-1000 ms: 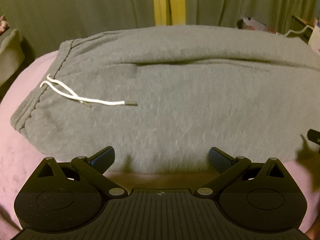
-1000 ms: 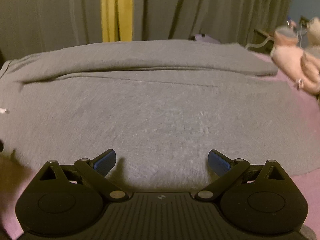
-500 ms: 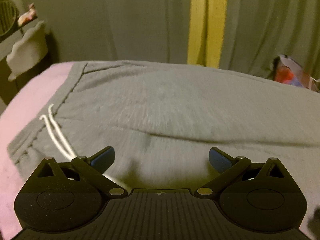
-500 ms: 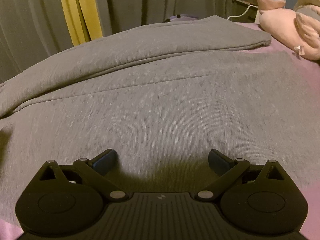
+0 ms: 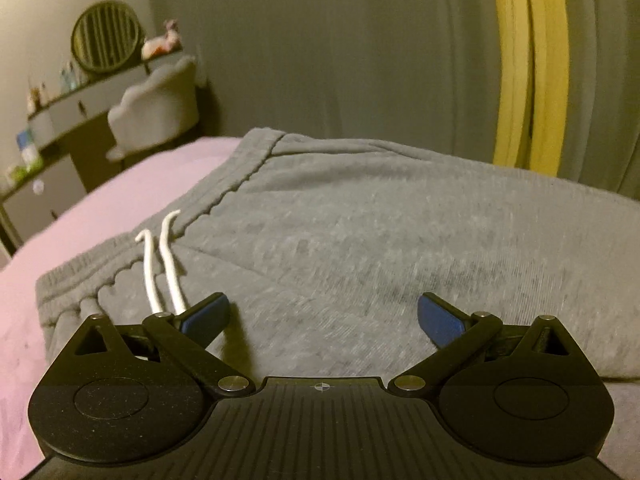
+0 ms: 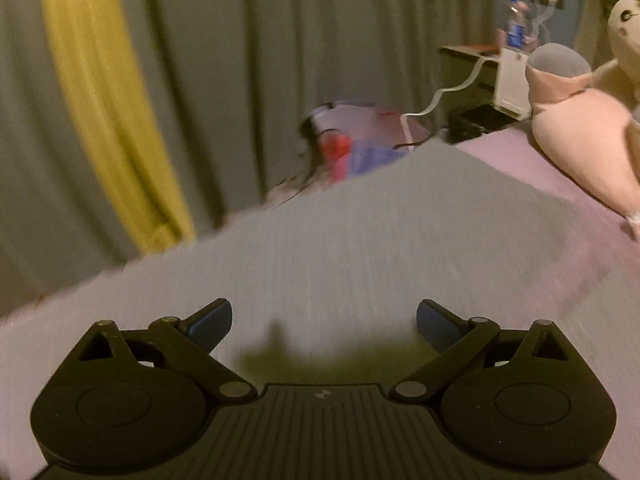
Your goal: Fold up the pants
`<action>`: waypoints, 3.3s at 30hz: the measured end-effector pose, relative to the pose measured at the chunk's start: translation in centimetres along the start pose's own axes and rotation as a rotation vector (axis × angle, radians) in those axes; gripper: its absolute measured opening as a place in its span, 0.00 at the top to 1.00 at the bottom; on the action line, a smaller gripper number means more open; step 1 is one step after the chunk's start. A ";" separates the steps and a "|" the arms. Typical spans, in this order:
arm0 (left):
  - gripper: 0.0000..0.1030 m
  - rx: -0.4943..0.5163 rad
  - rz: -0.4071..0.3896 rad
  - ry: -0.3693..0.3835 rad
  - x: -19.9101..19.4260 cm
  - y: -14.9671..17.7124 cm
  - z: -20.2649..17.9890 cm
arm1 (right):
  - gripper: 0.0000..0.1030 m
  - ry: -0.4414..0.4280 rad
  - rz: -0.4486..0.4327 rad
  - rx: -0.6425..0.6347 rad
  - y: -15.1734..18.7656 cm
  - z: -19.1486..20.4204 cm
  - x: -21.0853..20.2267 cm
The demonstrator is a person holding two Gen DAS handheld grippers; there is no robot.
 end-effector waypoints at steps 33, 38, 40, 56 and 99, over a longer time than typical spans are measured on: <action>0.00 -0.133 0.031 0.065 2.0 1.1 0.0 | 0.94 0.154 -0.205 0.128 -4.4 -3.1 -1.0; 0.00 -0.148 0.035 0.088 1.6 1.1 0.4 | 0.97 0.193 -0.227 0.280 5.9 -7.6 -9.1; 0.00 -0.145 0.037 0.097 1.5 1.1 0.4 | 0.99 0.216 -0.166 0.324 9.5 -9.6 -9.6; 0.00 -0.376 0.197 0.454 2.5 -6.6 2.5 | 0.70 -0.105 -0.287 0.636 9.6 -17.9 -8.4; 0.92 -0.259 0.440 0.670 -3.0 2.5 12.4 | 0.95 -0.038 -0.255 0.496 11.0 -23.4 -20.7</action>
Point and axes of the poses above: each gripper's, at about its wrist camera, not at the fingertips, and x roughly the way its jaws point, z to its left, y to its underside, the point moved 6 cm from there along x, roughly the way its jaws point, and after that the axes turned 13 degrees about -y, right-handed, at the moved point
